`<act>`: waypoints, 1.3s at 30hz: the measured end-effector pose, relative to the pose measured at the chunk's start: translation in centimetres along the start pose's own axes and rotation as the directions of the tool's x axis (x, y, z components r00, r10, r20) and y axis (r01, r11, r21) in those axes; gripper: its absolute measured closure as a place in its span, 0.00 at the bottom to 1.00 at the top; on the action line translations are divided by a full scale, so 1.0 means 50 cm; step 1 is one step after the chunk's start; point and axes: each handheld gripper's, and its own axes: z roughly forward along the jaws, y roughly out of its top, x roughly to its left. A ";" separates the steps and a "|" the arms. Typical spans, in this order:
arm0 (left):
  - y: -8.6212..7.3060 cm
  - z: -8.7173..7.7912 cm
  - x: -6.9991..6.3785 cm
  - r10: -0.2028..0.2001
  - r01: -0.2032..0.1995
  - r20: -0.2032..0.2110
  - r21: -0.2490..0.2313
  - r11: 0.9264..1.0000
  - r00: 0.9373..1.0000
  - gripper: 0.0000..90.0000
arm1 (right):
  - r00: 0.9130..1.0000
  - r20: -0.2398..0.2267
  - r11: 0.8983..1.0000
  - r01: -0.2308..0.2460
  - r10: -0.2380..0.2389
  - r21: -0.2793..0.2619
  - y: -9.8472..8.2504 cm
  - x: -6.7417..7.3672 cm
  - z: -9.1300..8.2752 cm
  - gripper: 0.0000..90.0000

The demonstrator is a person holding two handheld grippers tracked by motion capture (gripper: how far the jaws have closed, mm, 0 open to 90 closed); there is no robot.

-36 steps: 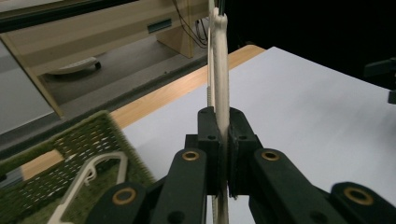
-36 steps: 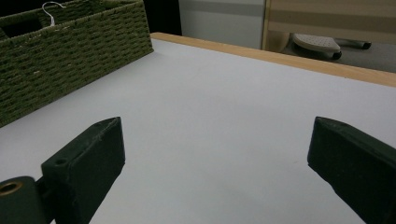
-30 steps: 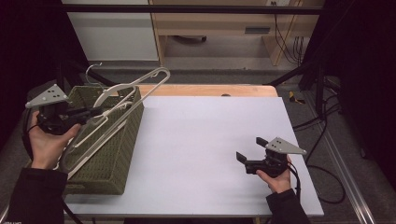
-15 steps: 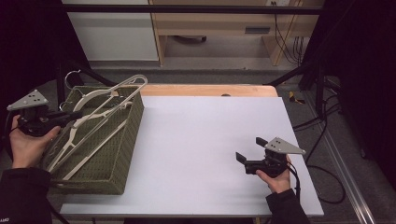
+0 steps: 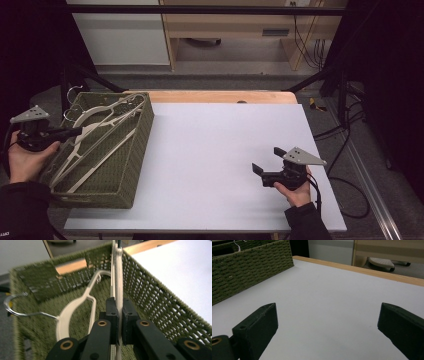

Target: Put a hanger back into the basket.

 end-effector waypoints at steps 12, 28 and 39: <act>-0.067 0.057 0.014 -0.145 0.143 0.041 0.044 0.989 0.989 0.95 | 1.000 -0.002 1.000 0.002 -0.002 0.001 0.000 0.000 -0.001 0.04; -0.096 0.068 0.039 -0.200 0.245 -0.261 0.151 0.958 0.944 0.64 | 1.000 -0.004 1.000 0.004 -0.004 0.007 -0.002 -0.001 0.004 0.04; -0.072 0.005 -0.022 -0.191 0.176 -0.143 -0.114 0.978 0.971 0.36 | 1.000 -0.009 1.000 -0.006 0.006 0.005 -0.001 0.004 0.010 0.04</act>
